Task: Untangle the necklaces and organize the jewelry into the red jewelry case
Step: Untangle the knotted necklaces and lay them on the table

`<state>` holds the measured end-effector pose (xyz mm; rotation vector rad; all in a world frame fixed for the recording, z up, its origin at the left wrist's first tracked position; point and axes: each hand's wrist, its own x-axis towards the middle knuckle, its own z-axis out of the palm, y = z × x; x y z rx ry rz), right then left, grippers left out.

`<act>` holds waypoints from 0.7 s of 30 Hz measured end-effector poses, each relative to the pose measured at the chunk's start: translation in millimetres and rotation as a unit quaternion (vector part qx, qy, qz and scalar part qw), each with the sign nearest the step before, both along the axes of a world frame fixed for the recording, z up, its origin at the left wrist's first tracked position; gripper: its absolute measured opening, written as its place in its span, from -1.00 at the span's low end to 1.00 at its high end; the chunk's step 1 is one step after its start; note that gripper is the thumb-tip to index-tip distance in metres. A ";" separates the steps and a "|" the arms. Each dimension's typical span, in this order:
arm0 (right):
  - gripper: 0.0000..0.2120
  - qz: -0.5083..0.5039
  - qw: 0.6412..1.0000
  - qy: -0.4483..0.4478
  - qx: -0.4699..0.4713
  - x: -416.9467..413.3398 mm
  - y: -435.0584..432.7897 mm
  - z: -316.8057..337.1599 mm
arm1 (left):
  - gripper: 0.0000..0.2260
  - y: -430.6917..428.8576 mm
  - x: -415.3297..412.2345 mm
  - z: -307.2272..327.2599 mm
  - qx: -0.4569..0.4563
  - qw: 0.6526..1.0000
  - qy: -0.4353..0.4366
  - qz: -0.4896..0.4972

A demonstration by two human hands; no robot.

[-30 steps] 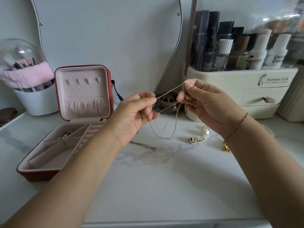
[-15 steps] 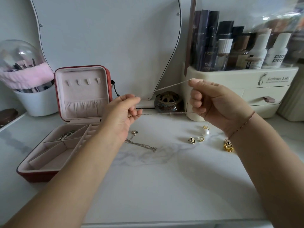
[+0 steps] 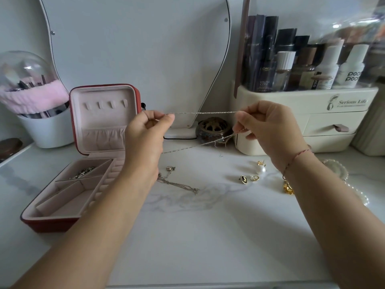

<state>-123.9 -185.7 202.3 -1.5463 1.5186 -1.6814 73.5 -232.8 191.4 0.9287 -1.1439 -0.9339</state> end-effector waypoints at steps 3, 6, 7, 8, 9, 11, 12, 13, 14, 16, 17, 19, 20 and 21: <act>-0.92 -0.029 0.999 0.021 -0.020 -1.9 1.5 0.7 | -0.79 0.3 0.9 0.0 -0.011 0.999 -0.030 0.018; -0.88 -0.051 0.997 0.040 -0.041 -4.0 0.9 1.2 | -0.78 -0.5 2.5 -1.0 0.005 0.998 -0.057 0.028; -0.86 -0.049 0.997 0.042 -0.045 -3.7 0.7 1.6 | -0.78 -1.4 3.1 -1.5 0.017 0.997 -0.069 0.032; -0.86 -0.041 0.997 0.038 -0.046 -3.0 0.3 2.1 | -0.79 -2.2 3.3 -1.9 0.032 0.996 -0.081 0.033; -0.85 -0.027 0.998 0.025 -0.042 -2.6 0.1 2.5 | -0.79 -2.6 3.3 -2.2 0.046 0.994 -0.094 0.029; -0.85 0.007 0.999 -0.020 -0.028 -2.5 -0.2 3.0 | -0.80 -3.1 2.5 -3.1 0.069 0.990 -0.122 0.013; -0.84 0.023 0.999 -0.042 -0.021 -2.7 -0.4 3.3 | -0.81 -2.9 2.0 -3.7 0.077 0.988 -0.137 0.004; -0.84 0.039 0.997 -0.060 -0.016 -2.7 -0.4 3.5 | -0.82 -2.2 1.6 -4.1 0.084 0.985 -0.153 -0.007; -0.83 0.055 0.995 -0.076 -0.013 -2.5 -0.6 3.5 | -0.83 -1.8 1.3 -4.8 0.091 0.981 -0.169 -0.018; -0.85 0.094 0.990 -0.102 -0.006 -1.2 0.1 3.6 | -0.86 0.4 1.2 -4.9 0.102 0.973 -0.200 -0.044; -0.86 0.115 0.987 -0.111 -0.004 -0.4 0.9 3.6 | -0.85 2.2 1.2 -4.4 0.107 0.969 -0.214 -0.061; -0.87 0.150 0.982 -0.115 -0.001 0.9 2.7 3.7 | -0.80 6.6 0.4 -3.4 0.118 0.958 -0.239 -0.105; -0.84 0.163 0.980 -0.112 0.003 1.5 3.7 4.0 | -0.76 9.2 -0.5 -3.0 0.121 0.950 -0.257 -0.129; -0.78 0.175 0.979 -0.108 0.009 1.8 4.6 4.2 | -0.74 12.3 -1.6 -2.6 0.121 0.941 -0.278 -0.150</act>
